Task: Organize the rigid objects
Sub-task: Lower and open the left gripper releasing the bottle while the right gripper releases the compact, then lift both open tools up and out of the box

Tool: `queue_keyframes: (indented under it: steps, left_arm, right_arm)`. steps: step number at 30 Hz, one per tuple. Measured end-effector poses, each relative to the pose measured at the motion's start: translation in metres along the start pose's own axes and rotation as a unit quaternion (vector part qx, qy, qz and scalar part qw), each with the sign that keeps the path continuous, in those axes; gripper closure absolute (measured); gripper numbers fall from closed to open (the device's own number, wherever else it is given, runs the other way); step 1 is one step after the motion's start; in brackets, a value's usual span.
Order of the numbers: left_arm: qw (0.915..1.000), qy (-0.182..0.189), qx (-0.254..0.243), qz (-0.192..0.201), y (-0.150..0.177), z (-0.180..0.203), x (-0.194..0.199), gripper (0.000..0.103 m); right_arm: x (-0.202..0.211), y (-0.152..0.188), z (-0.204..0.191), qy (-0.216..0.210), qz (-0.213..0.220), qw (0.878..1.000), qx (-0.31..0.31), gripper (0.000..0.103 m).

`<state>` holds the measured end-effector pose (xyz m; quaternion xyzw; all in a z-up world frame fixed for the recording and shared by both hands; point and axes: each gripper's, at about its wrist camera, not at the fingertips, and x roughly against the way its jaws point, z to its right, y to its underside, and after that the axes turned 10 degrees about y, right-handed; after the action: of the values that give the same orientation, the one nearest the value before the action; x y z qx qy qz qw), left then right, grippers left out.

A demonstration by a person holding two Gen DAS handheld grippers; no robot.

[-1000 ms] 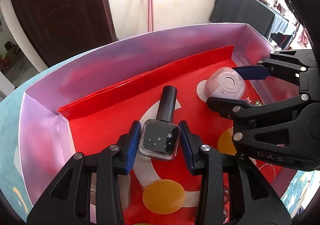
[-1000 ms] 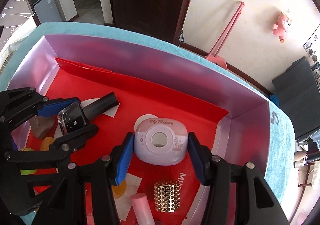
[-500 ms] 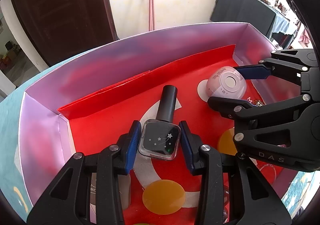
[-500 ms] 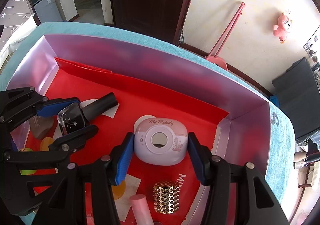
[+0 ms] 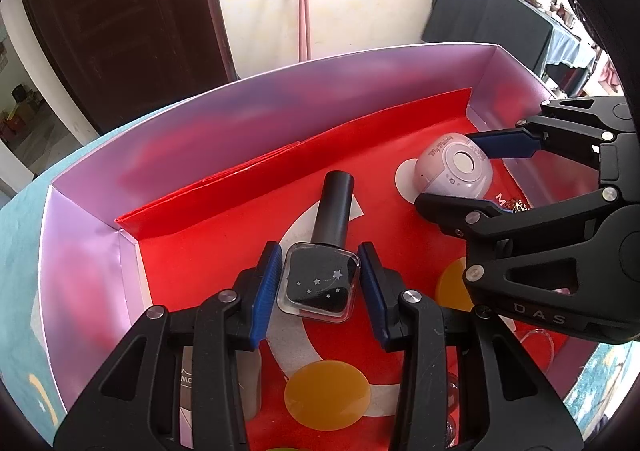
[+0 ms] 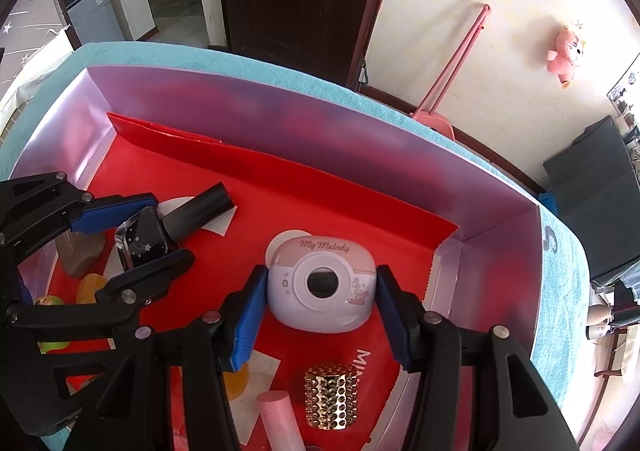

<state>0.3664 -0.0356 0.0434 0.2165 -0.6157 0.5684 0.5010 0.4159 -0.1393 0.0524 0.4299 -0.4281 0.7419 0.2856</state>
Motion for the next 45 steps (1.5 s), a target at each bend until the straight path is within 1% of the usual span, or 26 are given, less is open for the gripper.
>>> queue_keyframes:
  steps: [5,9,14,16,19,22,26,28,30,32,35,37,42,44,45]
  left_arm:
    - [1.0000,0.001,0.005,0.001,0.000,-0.002,0.001,0.062]
    - [0.9999,0.000,0.013,0.004,0.000,-0.006,0.004,0.057]
    - [0.9999,-0.007,0.011,0.012,0.002,-0.008,0.008,0.052]
    - [0.9997,-0.008,0.012,0.017,0.003,-0.007,0.011,0.050]
    - [0.9994,-0.007,0.020,0.027,0.005,-0.010,0.017,0.044]
    - [0.9991,-0.006,0.023,0.036,0.007,-0.010,0.025,0.042]
    - [0.9984,-0.010,0.025,0.050,0.013,-0.009,0.039,0.041]
    - [0.9977,-0.012,0.026,0.061,0.015,-0.008,0.049,0.038]
    - [0.9969,-0.016,0.027,0.072,0.019,-0.007,0.059,0.034]
    - [0.9955,-0.025,0.027,0.088,0.023,-0.005,0.070,0.033]
    - [0.9937,-0.029,0.031,0.103,0.027,0.001,0.083,0.032]
    - [0.9920,-0.036,0.034,0.116,0.031,0.006,0.092,0.028]
    - [0.9858,-0.057,0.025,0.156,0.048,0.019,0.123,0.025]
    - [0.9828,-0.064,0.020,0.172,0.055,0.022,0.133,0.021]
    - [0.9809,-0.067,0.021,0.181,0.059,0.025,0.139,0.018]
  right_arm:
    - [0.000,0.000,0.001,-0.002,0.000,1.000,0.000,0.047]
    - [-0.001,0.000,0.003,-0.005,0.000,1.000,-0.001,0.046]
    - [0.000,0.000,0.006,-0.005,0.001,1.000,-0.002,0.046]
    - [0.000,0.000,0.008,-0.004,0.002,1.000,-0.002,0.045]
    - [0.003,0.002,0.011,-0.006,0.006,1.000,-0.007,0.043]
    - [0.008,0.003,0.015,-0.004,0.011,1.000,-0.012,0.040]
    - [0.019,0.006,0.019,-0.005,0.023,1.000,-0.019,0.040]
    - [0.027,0.007,0.020,-0.003,0.029,0.999,-0.021,0.037]
    - [0.034,0.010,0.021,0.002,0.036,0.999,-0.021,0.036]
    - [0.043,0.013,0.022,0.004,0.044,0.999,-0.024,0.036]
    - [0.056,0.018,0.023,0.005,0.057,0.998,-0.029,0.036]
    - [0.067,0.021,0.021,0.006,0.069,0.997,-0.032,0.033]
    - [0.097,0.037,0.020,0.009,0.103,0.994,-0.041,0.032]
    - [0.109,0.043,0.019,0.009,0.116,0.992,-0.043,0.030]
    - [0.116,0.048,0.018,0.010,0.125,0.991,-0.044,0.027]
